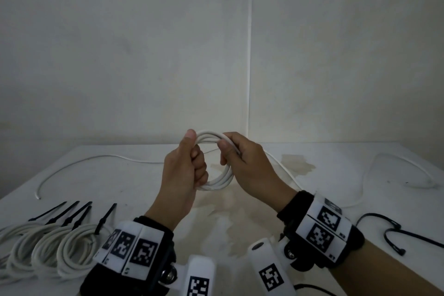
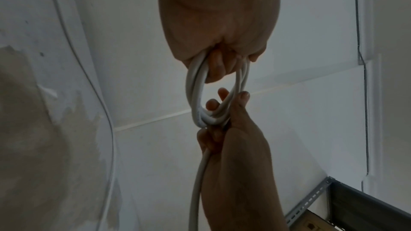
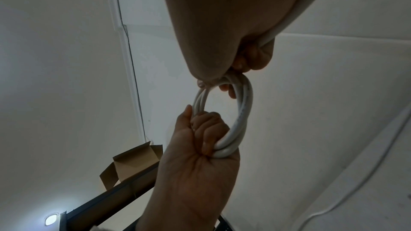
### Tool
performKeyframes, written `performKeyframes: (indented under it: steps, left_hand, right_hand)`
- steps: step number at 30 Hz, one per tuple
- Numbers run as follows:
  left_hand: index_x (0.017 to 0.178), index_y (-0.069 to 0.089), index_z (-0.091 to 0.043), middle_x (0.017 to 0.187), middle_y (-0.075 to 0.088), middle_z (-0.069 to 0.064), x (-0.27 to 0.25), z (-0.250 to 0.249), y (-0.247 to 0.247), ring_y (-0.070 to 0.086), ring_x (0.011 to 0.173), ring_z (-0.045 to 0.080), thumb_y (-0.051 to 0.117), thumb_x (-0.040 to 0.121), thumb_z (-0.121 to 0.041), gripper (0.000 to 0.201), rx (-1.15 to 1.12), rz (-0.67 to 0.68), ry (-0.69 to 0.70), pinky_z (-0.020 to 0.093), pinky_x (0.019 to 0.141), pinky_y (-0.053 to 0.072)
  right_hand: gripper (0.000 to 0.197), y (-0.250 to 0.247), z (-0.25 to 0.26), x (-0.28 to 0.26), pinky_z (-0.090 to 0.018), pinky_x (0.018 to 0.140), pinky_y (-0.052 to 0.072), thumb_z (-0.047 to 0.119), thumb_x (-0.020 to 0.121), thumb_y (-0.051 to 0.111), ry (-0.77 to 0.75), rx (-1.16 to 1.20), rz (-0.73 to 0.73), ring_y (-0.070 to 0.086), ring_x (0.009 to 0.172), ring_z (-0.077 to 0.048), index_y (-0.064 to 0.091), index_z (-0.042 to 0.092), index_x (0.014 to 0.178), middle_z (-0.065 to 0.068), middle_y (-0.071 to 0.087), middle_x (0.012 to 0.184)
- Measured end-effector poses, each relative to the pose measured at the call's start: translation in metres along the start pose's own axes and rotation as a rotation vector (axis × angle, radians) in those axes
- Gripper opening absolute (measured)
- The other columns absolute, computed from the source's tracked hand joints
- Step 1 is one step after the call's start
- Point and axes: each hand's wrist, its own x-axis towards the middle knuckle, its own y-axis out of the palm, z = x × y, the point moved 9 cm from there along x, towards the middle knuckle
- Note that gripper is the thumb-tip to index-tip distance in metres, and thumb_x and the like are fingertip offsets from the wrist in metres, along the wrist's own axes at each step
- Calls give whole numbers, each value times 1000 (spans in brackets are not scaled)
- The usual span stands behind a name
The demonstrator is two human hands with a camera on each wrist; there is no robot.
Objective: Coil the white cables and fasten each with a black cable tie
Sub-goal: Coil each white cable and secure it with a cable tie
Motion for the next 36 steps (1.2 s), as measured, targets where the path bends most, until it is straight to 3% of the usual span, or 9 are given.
performKeyframes:
  steps: [5, 9, 13, 17, 22, 24, 27, 31, 36]
  left_hand:
    - [57, 27, -19, 41, 19, -8, -1, 7, 3, 14, 34, 7, 40, 95, -38, 45, -46, 8, -34, 18, 34, 16]
    - [58, 27, -18, 41, 21, -7, -2, 8, 16, 18, 34, 7, 37, 96, -39, 45, -7, 128, -53, 18, 36, 23]
    - [57, 40, -12, 41, 36, -3, 2, 3, 21, 41, 41, 12, 30, 98, -33, 47, 118, 292, -54, 27, 57, 49]
    - [65, 55, -5, 48, 52, 4, 2, 1, 15, 59, 52, 19, 26, 99, -23, 48, 302, 308, -54, 36, 68, 49]
    - [64, 52, -7, 44, 41, 0, -2, 1, 23, 45, 41, 13, 41, 90, -45, 48, 382, 350, -73, 27, 56, 50]
    - [62, 50, -6, 45, 40, 1, -6, 1, 27, 44, 42, 13, 45, 83, -48, 47, 337, 401, -94, 27, 58, 51]
    - [65, 50, -7, 45, 44, 0, -10, 2, 30, 46, 43, 13, 43, 82, -48, 45, 310, 394, -67, 29, 61, 53]
    - [63, 40, -12, 41, 27, -7, -12, 8, 32, 27, 36, 8, 36, 93, -44, 44, 193, 365, -123, 22, 47, 40]
    - [53, 34, -15, 39, 23, -6, -10, 4, 26, 21, 34, 9, 39, 92, -46, 50, 277, 285, -105, 24, 45, 29]
  right_hand:
    - [24, 2, -9, -4, -19, 56, 36, 35, 97, 38, 89, -73, 38, 45, 52, -4, 53, 18, 87, 9, 54, 60]
    - [29, -9, -1, -3, -33, 59, 39, 39, 96, 34, 36, -169, 0, 47, 53, -12, 46, 18, 80, 7, 52, 59]
    - [34, -17, 8, -2, -34, 55, 37, 49, 88, 25, -34, -331, 13, 50, 55, -21, 41, 20, 82, -1, 53, 61]
    - [30, -12, 10, -2, -24, 48, 26, 46, 95, 29, -53, -527, 120, 38, 51, -11, 39, 19, 87, 9, 38, 57]
    - [51, -8, 17, 0, -20, 50, 25, 53, 92, 19, -96, -644, 205, 39, 55, -16, 48, 12, 100, 11, 35, 57]
    - [53, -9, 19, 0, -17, 49, 23, 52, 85, 17, -117, -678, 219, 34, 50, -8, 48, 12, 101, 12, 33, 56]
    - [50, -15, 21, -1, -17, 48, 20, 52, 90, 20, -103, -740, 185, 36, 53, -14, 49, 13, 102, 12, 32, 56]
    - [51, -16, 24, -4, -17, 47, 18, 50, 85, 18, -109, -725, 149, 32, 47, -7, 50, 14, 99, 13, 31, 54]
    - [46, -10, 19, -5, -22, 48, 25, 51, 93, 27, -60, -585, 216, 35, 50, -7, 51, 13, 100, 11, 37, 56]
